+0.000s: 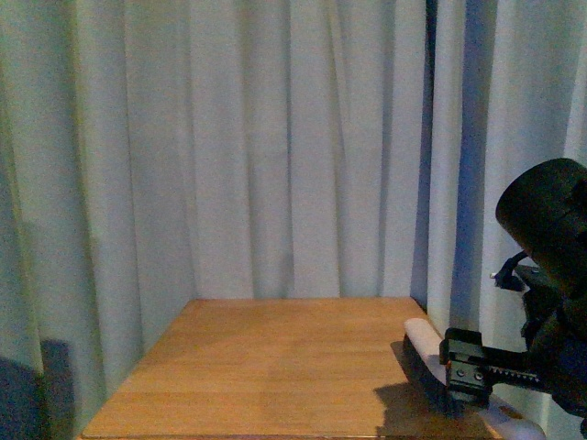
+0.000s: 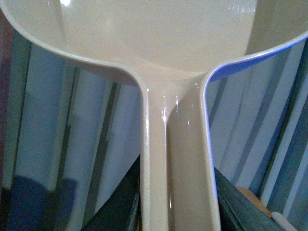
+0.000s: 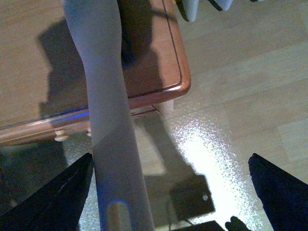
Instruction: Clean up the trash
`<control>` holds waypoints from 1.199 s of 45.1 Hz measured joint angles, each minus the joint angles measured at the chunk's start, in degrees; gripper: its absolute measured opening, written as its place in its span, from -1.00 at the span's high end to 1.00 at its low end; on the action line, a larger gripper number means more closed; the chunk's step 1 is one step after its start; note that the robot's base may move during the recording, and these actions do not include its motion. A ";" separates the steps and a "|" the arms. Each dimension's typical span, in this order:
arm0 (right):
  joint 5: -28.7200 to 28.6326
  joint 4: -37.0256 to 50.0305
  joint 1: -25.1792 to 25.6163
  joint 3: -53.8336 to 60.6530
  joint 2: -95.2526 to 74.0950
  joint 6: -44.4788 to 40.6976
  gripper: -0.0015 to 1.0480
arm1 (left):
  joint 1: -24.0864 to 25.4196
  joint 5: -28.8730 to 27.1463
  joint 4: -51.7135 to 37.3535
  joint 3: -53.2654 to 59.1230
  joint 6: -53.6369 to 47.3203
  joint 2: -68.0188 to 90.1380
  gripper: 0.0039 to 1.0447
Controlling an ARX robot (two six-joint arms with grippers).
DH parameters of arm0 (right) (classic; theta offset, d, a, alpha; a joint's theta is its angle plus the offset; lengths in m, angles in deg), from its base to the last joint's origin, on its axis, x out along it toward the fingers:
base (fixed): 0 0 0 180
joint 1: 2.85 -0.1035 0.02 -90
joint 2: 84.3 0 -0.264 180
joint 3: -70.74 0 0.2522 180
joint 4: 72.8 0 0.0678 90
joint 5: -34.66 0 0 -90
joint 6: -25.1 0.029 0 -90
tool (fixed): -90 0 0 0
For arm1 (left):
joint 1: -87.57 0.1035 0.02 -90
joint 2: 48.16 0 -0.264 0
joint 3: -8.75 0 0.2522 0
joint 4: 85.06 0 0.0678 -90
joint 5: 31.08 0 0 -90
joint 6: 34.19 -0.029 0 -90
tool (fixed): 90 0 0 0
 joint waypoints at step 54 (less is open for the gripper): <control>1.49 34.88 -0.44 16.50 15.26 -21.81 0.61 | 0.00 -0.02 0.00 0.00 0.15 0.00 0.50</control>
